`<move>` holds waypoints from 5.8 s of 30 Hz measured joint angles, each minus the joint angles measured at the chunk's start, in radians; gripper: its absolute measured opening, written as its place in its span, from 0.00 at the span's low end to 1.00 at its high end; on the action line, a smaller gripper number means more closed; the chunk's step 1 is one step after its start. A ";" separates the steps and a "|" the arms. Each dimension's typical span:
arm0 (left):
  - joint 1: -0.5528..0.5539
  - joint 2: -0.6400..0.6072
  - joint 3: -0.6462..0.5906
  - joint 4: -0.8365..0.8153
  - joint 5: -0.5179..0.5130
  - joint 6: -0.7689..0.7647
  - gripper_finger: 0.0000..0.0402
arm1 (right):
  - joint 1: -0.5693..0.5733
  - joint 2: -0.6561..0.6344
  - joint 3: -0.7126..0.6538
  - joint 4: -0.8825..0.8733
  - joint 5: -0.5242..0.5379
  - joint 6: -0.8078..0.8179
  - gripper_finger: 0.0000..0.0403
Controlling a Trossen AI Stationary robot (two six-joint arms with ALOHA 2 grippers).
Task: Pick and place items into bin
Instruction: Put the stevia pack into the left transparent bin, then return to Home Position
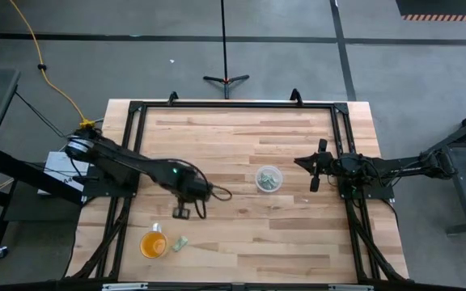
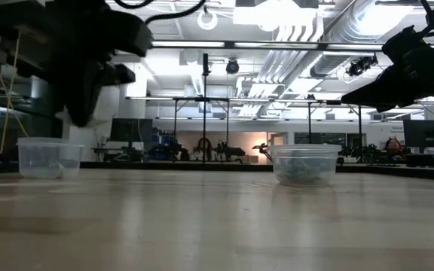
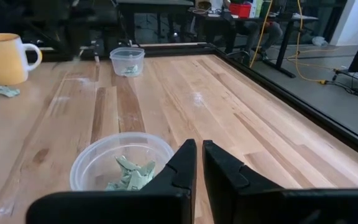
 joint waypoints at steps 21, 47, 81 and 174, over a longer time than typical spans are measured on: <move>0.312 -0.130 -0.127 -0.364 -0.103 0.003 0.14 | 0.000 0.000 0.000 -0.011 -0.001 -0.001 0.04; 0.048 -0.130 -0.034 0.129 0.119 -0.396 0.32 | 0.000 0.000 0.000 -0.021 -0.009 0.000 0.05; -0.301 0.131 -0.035 0.326 0.317 -1.061 0.63 | 0.000 0.022 0.000 -0.018 -0.011 0.000 0.05; 0.484 -0.384 -0.194 0.256 -0.059 0.036 0.40 | 0.000 0.032 0.000 -0.015 -0.035 0.000 0.04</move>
